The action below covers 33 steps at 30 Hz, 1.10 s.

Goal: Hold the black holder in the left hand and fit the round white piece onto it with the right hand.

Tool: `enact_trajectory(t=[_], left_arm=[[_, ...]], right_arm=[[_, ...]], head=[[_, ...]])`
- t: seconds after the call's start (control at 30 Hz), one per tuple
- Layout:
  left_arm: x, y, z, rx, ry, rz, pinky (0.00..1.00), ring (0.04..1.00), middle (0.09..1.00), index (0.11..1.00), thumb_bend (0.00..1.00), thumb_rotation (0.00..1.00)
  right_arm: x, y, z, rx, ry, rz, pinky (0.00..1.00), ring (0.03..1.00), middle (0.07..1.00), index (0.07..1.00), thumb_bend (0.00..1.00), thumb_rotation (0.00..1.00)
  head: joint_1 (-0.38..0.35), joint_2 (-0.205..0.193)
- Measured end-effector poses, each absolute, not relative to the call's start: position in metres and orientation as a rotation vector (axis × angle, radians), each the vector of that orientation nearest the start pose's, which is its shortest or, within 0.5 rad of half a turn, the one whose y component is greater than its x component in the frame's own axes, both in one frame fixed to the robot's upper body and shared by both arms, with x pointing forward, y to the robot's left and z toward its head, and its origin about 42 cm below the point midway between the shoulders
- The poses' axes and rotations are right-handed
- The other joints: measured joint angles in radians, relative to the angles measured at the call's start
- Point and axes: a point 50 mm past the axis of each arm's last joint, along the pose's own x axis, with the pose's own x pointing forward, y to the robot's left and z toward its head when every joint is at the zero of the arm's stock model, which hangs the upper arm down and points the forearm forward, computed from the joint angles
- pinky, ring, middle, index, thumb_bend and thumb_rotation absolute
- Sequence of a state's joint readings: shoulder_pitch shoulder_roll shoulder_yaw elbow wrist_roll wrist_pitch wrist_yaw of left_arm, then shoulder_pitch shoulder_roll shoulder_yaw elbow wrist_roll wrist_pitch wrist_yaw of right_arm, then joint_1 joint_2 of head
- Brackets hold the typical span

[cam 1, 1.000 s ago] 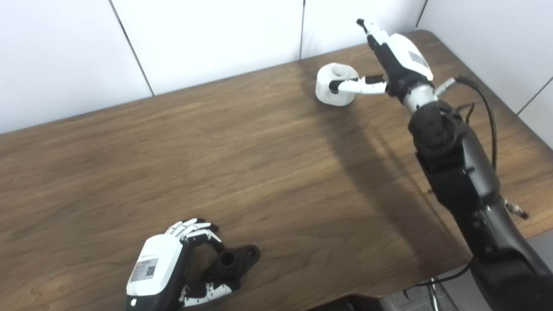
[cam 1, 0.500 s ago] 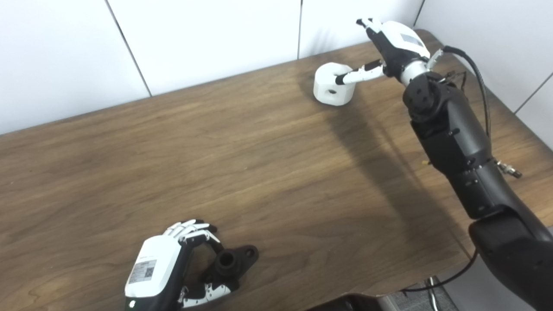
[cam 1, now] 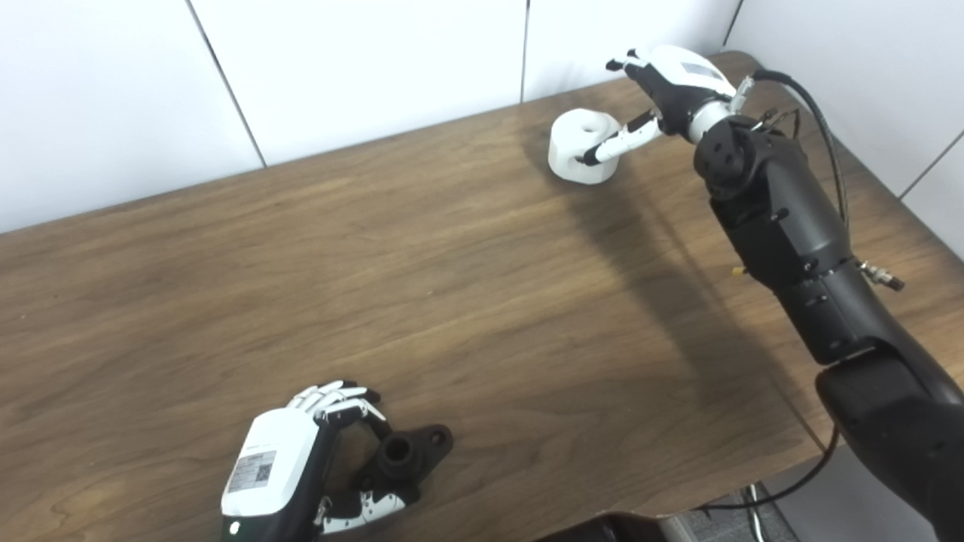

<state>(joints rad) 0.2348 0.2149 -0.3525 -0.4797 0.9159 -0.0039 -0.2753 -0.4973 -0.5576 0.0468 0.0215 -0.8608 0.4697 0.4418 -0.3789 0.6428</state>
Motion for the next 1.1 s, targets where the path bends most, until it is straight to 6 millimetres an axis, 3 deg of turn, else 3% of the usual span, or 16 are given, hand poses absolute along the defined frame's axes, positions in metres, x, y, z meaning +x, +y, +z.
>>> enact_trajectory(t=[0.33, 1.1], left_arm=[[0.184, 0.170, 0.151, 1.049, -0.220, -0.474, 0.86, 0.838, 0.756, 0.487, 0.52, 0.04], [0.182, 0.167, 0.151, 1.048, -0.206, -0.473, 0.86, 0.847, 0.762, 0.488, 0.52, 0.05]], right_arm=[[0.424, -0.340, 0.264, -1.277, 0.216, -0.064, 0.93, 1.000, 0.969, 0.880, 0.88, 0.40], [0.429, -0.340, 0.249, -1.271, 0.225, -0.081, 0.91, 0.988, 0.935, 0.764, 0.81, 0.37]], head=[[0.005, 0.006], [0.009, 0.008]])
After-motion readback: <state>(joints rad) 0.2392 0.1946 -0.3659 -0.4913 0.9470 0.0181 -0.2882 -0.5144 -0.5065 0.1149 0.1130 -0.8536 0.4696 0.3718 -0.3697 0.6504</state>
